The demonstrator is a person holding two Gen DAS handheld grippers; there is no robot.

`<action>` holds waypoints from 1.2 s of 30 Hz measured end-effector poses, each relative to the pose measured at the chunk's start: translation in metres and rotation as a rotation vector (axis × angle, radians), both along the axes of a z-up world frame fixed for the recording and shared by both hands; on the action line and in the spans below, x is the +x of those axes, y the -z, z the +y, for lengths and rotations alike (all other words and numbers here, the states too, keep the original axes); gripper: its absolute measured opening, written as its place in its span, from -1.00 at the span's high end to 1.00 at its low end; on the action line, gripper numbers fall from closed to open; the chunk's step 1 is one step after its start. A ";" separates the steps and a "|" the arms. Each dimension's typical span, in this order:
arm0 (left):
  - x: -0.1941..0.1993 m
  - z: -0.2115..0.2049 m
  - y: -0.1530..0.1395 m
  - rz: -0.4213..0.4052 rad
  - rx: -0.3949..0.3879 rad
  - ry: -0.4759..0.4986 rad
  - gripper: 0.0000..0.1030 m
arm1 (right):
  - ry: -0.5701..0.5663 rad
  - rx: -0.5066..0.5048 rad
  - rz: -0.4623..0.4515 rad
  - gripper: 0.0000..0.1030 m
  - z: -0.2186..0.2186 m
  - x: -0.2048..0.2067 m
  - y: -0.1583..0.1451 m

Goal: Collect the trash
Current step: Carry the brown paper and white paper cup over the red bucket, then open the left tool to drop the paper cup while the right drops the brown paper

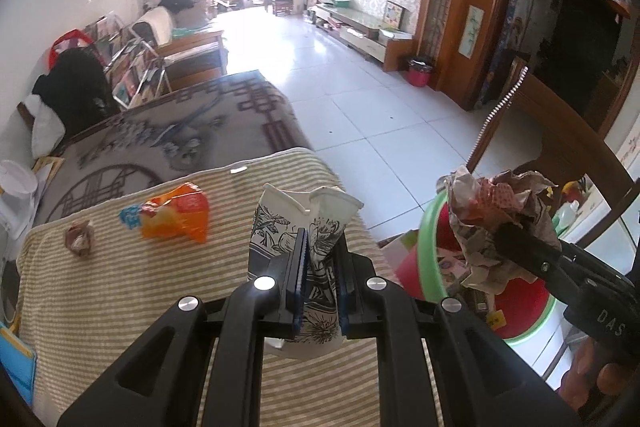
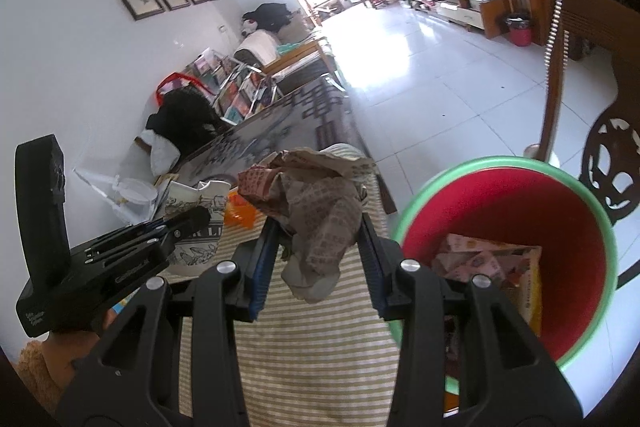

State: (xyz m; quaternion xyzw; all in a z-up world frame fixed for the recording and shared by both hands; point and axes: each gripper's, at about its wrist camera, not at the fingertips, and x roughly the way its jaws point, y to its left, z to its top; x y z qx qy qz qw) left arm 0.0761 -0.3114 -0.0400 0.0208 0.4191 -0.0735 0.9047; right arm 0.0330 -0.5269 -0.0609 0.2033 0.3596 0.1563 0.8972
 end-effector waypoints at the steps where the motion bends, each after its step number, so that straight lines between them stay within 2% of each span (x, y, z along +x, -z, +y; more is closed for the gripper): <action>1: 0.001 -0.003 0.000 0.002 0.000 0.007 0.80 | 0.011 0.002 0.001 0.25 -0.006 -0.001 0.001; 12: 0.007 -0.062 0.003 0.021 -0.019 0.127 0.80 | 0.132 0.012 0.015 0.25 -0.062 -0.010 0.007; 24: 0.012 -0.126 0.019 0.102 -0.087 0.285 0.80 | 0.273 0.011 0.044 0.25 -0.117 -0.035 0.015; 36: 0.015 -0.162 0.039 0.163 -0.093 0.376 0.80 | 0.360 0.021 0.074 0.25 -0.145 -0.050 0.022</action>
